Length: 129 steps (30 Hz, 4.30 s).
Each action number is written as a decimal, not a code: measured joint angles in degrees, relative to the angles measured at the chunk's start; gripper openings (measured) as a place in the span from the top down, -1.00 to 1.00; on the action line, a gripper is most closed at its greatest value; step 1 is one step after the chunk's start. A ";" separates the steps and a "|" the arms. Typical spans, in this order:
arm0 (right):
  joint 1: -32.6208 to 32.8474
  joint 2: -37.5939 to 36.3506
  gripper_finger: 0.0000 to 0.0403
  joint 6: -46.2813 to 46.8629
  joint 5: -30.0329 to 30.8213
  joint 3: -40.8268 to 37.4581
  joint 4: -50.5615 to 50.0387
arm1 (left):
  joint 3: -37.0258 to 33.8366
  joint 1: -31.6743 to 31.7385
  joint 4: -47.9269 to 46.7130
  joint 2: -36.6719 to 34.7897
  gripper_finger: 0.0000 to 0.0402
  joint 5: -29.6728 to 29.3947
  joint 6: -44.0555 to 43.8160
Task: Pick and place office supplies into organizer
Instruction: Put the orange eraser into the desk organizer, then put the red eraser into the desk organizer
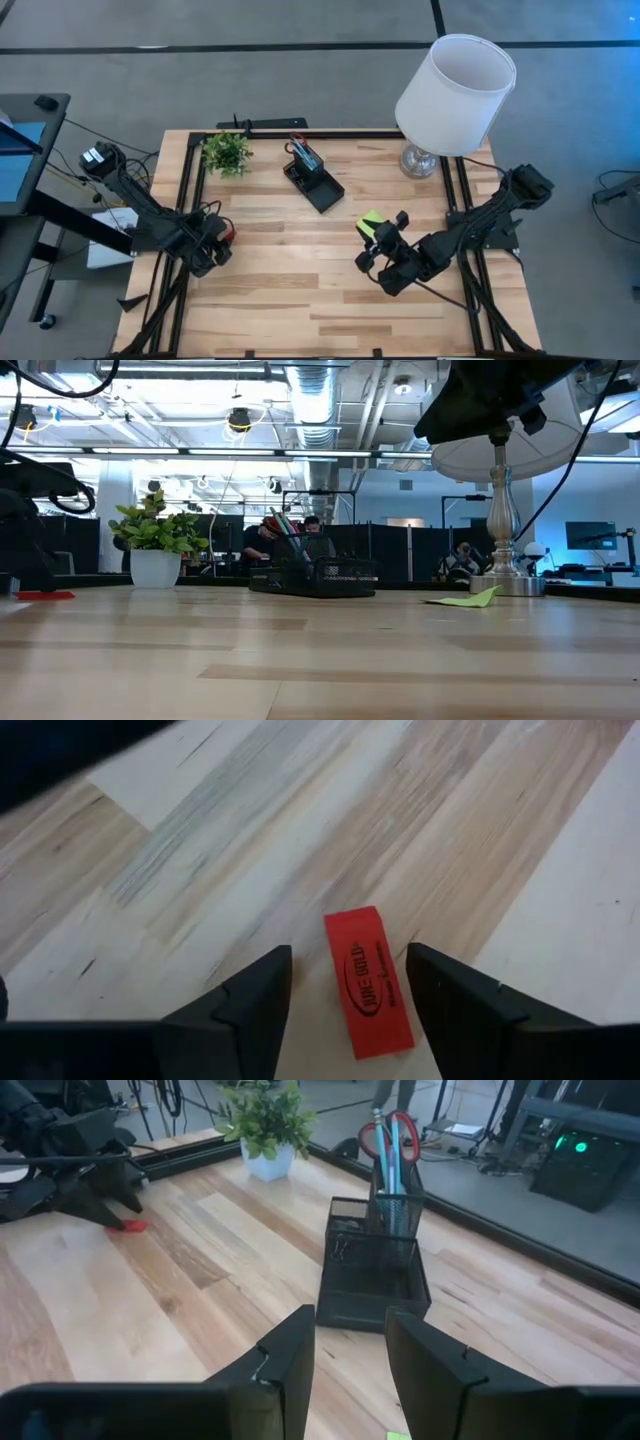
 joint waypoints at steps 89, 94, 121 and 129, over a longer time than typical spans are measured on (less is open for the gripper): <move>-2.19 0.02 0.41 -2.86 -0.23 0.04 1.68 | 5.46 14.52 56.30 6.86 0.50 -2.15 32.73; -1.99 0.02 0.41 -2.86 -0.25 0.04 1.68 | 5.46 9.16 46.08 9.19 0.57 -4.68 16.50; -1.40 0.02 0.41 -2.86 -1.13 0.04 2.10 | 8.36 -0.58 14.17 22.88 1.00 -3.77 -23.20; -1.40 0.02 0.41 -2.86 -2.72 0.04 2.12 | 20.59 -1.79 -14.53 22.88 1.00 -4.23 -28.87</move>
